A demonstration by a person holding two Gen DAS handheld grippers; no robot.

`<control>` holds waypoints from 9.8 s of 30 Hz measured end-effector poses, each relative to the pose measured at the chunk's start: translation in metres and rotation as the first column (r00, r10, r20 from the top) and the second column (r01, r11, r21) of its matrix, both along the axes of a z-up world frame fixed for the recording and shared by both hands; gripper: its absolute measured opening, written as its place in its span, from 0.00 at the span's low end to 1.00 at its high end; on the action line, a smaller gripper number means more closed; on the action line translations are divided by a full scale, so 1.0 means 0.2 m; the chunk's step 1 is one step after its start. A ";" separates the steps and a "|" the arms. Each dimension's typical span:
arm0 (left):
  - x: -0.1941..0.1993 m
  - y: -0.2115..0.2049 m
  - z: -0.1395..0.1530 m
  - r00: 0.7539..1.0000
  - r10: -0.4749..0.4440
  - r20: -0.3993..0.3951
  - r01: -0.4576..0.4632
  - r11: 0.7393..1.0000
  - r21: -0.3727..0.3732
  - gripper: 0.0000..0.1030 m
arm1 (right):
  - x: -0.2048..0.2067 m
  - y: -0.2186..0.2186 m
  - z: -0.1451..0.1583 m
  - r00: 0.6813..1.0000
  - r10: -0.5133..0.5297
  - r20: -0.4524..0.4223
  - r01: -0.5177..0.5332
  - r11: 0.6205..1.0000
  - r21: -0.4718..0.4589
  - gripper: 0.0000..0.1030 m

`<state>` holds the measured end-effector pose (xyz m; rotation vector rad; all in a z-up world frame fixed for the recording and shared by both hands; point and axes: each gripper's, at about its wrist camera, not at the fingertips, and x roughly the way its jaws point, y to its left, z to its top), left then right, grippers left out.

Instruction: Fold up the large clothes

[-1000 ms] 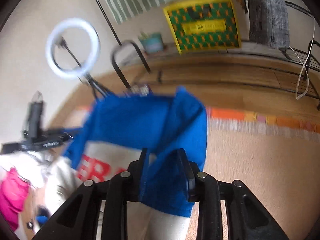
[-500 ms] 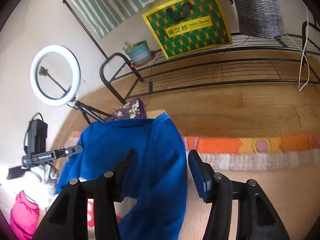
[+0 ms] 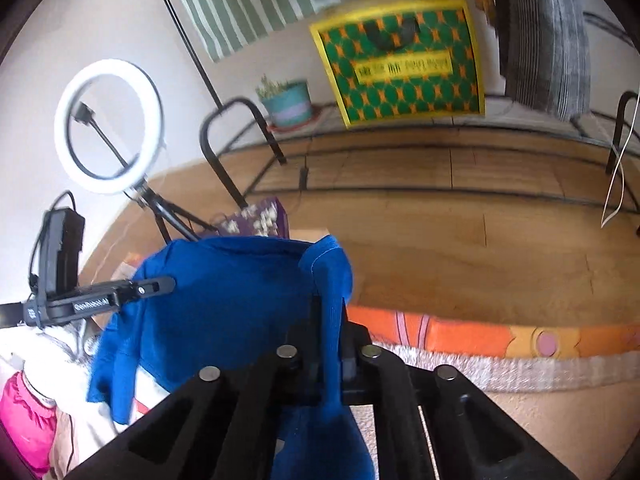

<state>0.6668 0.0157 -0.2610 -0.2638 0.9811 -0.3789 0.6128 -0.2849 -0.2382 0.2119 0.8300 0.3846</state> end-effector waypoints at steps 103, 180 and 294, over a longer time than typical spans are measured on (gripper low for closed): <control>-1.76 0.37 0.20 0.985 0.016 -0.171 -0.070 0.947 -0.313 0.57 | -2.26 -0.01 -0.12 0.949 0.156 -0.275 -0.021 0.900 0.436 0.50; -1.58 0.12 0.01 0.999 0.025 0.023 -0.028 0.992 0.122 0.25 | -1.68 -0.12 0.04 0.985 0.126 -0.118 -0.136 0.988 -0.076 0.25; -1.90 -0.02 0.15 0.970 -0.242 -0.007 0.242 0.970 -0.005 0.26 | -2.16 0.87 0.04 0.715 0.684 -0.144 -0.677 0.729 0.100 0.21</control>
